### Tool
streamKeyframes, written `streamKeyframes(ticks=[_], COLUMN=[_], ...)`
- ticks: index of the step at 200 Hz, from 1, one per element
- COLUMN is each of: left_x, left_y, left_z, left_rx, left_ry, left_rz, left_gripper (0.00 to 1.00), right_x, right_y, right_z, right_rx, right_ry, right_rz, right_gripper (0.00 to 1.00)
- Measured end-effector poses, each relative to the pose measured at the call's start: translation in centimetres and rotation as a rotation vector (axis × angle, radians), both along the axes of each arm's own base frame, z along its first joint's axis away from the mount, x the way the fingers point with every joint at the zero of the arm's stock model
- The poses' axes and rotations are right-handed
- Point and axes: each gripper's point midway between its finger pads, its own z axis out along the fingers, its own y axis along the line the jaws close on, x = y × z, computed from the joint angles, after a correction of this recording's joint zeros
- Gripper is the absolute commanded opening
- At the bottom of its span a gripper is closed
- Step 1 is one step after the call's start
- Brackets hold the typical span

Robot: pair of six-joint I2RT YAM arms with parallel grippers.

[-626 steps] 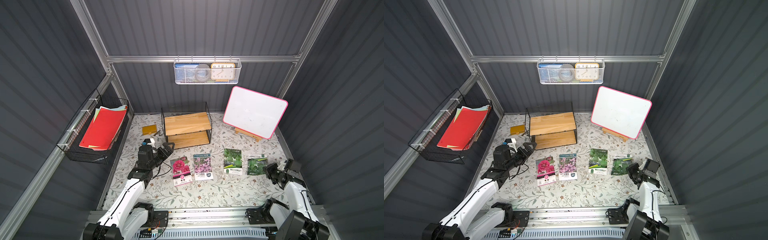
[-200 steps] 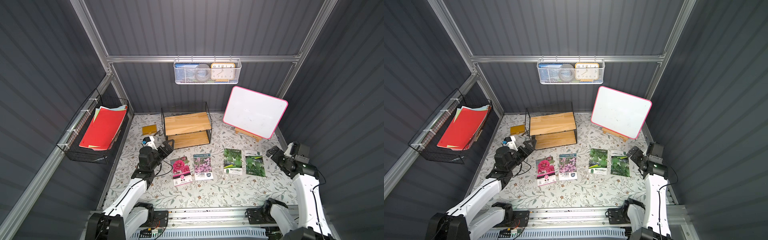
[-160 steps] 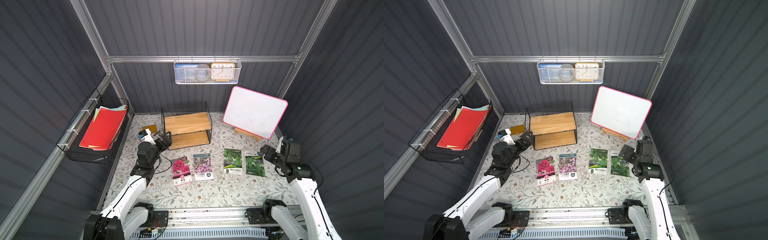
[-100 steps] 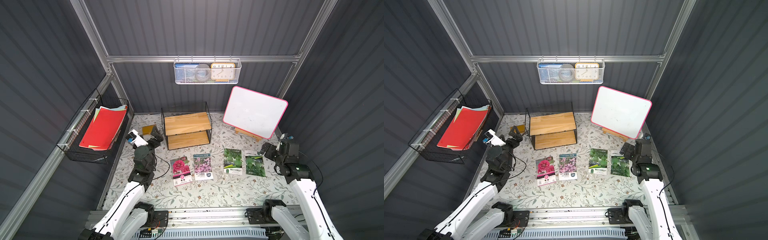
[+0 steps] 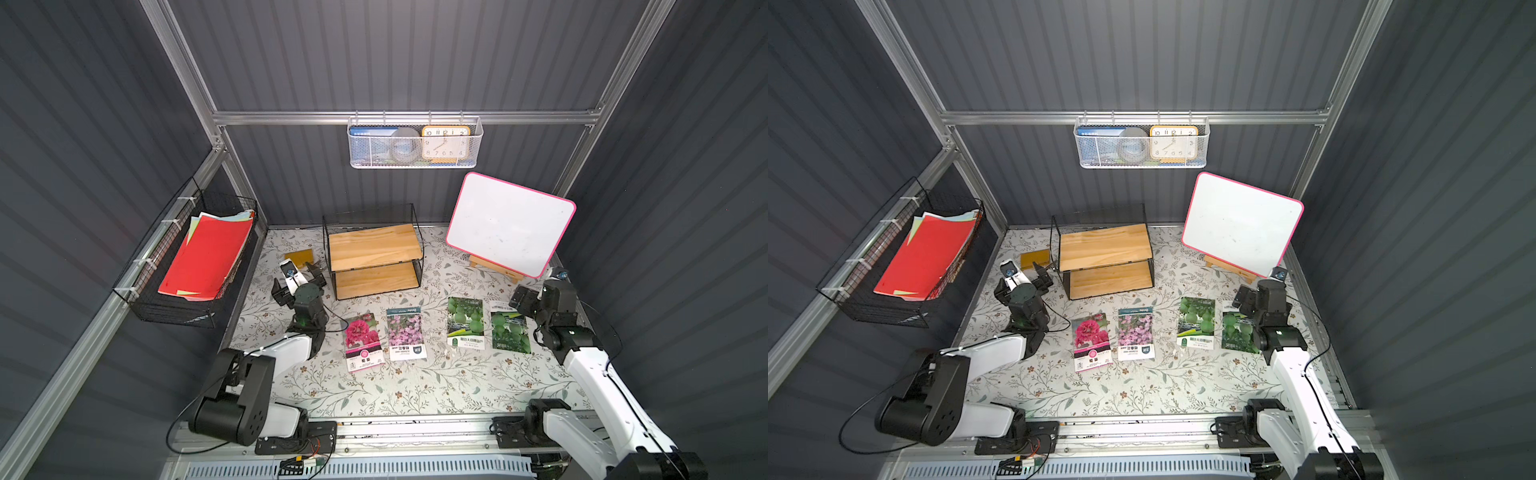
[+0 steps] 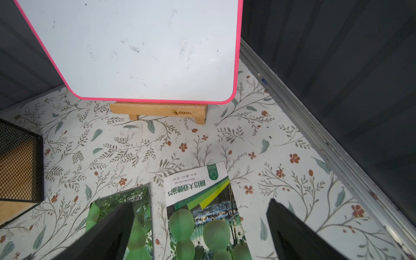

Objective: Take the seed bag off the shelf
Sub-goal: Reset both arms

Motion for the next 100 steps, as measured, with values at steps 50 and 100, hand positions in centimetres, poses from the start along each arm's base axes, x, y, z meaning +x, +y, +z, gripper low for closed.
streamKeyframes(ticks=[50, 100], left_x=[0.8, 2.6], left_y=[3.3, 2.7], left_z=[-0.2, -2.4], left_rx=[-0.016, -0.002], left_ry=[-0.132, -0.119], left_rz=[-0.013, -0.142], left_gripper=[1.00, 1.00], right_x=[1.0, 2.6], right_y=[-0.4, -0.5], right_z=[1.0, -1.1], right_rx=[-0.030, -0.035], right_ry=[-0.077, -0.097], right_rz=[-0.009, -0.011], right_gripper=[0.99, 0.99])
